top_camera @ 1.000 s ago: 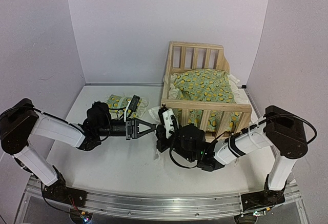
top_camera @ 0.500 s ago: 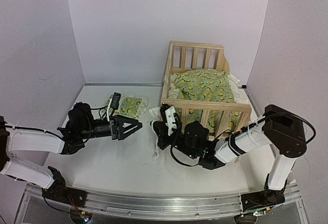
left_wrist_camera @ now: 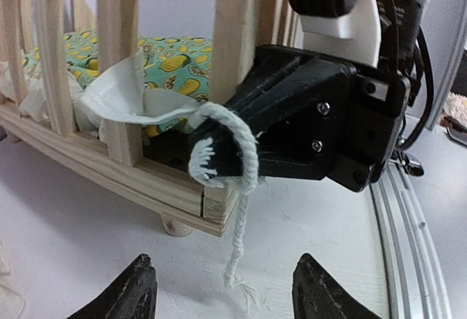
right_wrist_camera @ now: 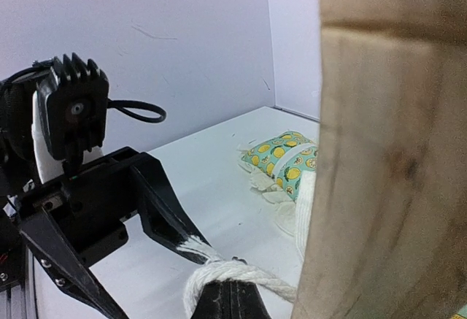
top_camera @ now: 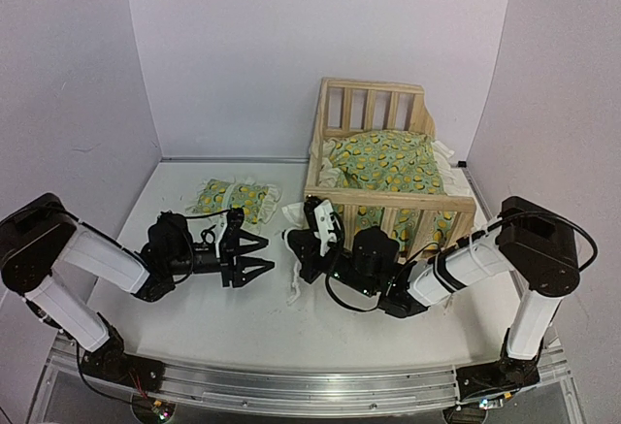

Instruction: Set up the pet bed

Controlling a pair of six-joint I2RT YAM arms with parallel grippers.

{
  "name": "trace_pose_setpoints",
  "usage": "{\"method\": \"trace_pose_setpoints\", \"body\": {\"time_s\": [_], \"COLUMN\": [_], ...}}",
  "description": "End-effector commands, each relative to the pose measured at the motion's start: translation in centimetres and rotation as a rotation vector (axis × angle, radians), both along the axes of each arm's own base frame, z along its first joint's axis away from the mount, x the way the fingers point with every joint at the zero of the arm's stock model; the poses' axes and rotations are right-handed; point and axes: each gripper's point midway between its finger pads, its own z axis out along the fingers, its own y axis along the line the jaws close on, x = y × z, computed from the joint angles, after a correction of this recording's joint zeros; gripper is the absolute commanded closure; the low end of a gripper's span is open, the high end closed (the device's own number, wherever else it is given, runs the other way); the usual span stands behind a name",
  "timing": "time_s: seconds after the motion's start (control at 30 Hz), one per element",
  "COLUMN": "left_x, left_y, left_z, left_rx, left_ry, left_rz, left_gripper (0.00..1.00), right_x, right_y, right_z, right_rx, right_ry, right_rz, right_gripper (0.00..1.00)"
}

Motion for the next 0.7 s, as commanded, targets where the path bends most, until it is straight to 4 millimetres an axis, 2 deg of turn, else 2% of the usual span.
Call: {"method": "trace_pose_setpoints", "body": {"time_s": [0.0,0.17,0.23,0.37,0.43,0.67], "left_x": [1.3,2.3,2.5,3.1,2.6,1.6], "left_y": [-1.2,-2.8,-2.8,-2.4,-2.4,-2.6], "left_z": [2.4,1.2,1.4,1.8,2.5,4.0], "left_rx": [-0.05,-0.068,-0.088,-0.103,-0.114,-0.131], "left_ry": [-0.262,-0.207,-0.199,-0.189,-0.182,-0.216], "left_rz": [-0.139,-0.298,-0.344,-0.398,-0.445,-0.5], "left_gripper": [0.38,0.59,0.62,0.56,0.53,0.53], "right_x": [1.0,1.1,1.2,1.2,1.1,1.2], "right_y": [-0.9,-0.7,-0.7,-0.9,-1.0,-1.1], "right_z": [3.2,3.3,3.3,3.3,3.3,3.6], "right_rx": [0.085,0.078,0.075,0.075,0.073,0.072], "right_ry": [-0.026,-0.022,-0.021,-0.016,-0.016,-0.024], "right_rz": [-0.012,-0.005,-0.01,-0.012,-0.012,-0.009], "right_gripper": [1.0,1.0,1.0,1.0,1.0,1.0]}}
